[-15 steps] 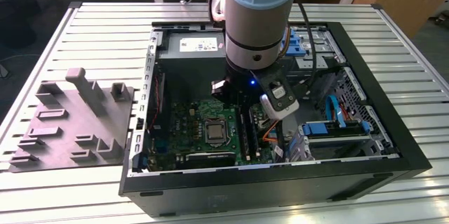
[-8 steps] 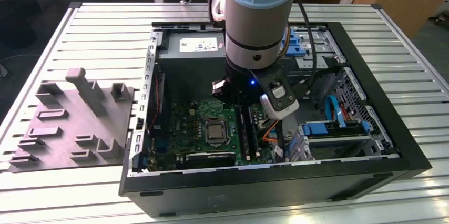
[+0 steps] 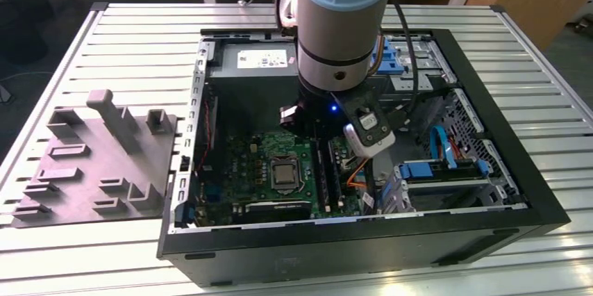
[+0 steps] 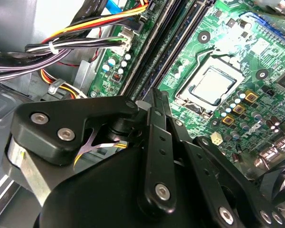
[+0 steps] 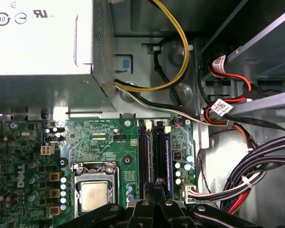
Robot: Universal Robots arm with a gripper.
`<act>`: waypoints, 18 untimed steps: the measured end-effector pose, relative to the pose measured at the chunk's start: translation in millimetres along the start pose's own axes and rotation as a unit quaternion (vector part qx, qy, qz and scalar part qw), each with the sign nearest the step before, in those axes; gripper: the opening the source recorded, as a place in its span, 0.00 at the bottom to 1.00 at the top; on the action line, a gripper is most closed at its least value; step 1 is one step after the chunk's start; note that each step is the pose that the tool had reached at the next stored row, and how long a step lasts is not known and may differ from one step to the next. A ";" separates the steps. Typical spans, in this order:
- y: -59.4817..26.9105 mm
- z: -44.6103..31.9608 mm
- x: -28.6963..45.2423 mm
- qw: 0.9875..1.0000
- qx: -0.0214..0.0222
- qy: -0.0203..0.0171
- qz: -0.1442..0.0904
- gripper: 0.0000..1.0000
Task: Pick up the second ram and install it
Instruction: 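Press down the second ram until it locks into place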
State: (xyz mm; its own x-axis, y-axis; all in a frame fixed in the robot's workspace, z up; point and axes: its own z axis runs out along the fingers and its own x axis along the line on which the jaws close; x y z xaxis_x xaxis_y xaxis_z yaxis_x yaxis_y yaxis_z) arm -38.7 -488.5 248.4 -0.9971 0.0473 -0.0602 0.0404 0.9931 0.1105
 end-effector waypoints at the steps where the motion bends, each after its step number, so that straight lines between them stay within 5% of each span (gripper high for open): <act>1: 0.2 -0.1 0.0 1.000 0.000 0.000 0.000 0.10; 18: 18.0 6.9 0.0 1.000 0.000 0.000 0.000 0.10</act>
State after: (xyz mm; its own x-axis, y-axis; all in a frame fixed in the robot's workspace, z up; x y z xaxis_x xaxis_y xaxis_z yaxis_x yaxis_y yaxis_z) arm -37.5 -469.9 243.5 -0.9971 0.0471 -0.0601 0.0403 0.9931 0.1105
